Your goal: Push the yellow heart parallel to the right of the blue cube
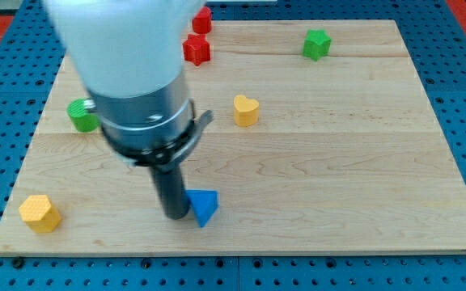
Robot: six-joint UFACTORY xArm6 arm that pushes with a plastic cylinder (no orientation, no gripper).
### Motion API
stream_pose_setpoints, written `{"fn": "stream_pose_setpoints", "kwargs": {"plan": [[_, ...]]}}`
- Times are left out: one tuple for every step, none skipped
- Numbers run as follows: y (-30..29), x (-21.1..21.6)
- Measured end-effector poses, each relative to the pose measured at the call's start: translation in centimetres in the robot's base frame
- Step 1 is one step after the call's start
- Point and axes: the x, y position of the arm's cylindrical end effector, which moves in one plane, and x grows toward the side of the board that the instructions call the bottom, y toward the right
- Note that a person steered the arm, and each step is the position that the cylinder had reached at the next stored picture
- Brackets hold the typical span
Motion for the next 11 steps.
{"fn": "stream_pose_setpoints", "kwargs": {"plan": [[2.7,0.1],[0.6,-4.8],[1.4,-11.1],[-0.3,-14.4],[1.0,-16.1],[0.9,-17.4],[7.3,-16.7],[12.8,-12.3],[14.7,-11.7],[16.6,-12.7],[20.7,-7.4]]}}
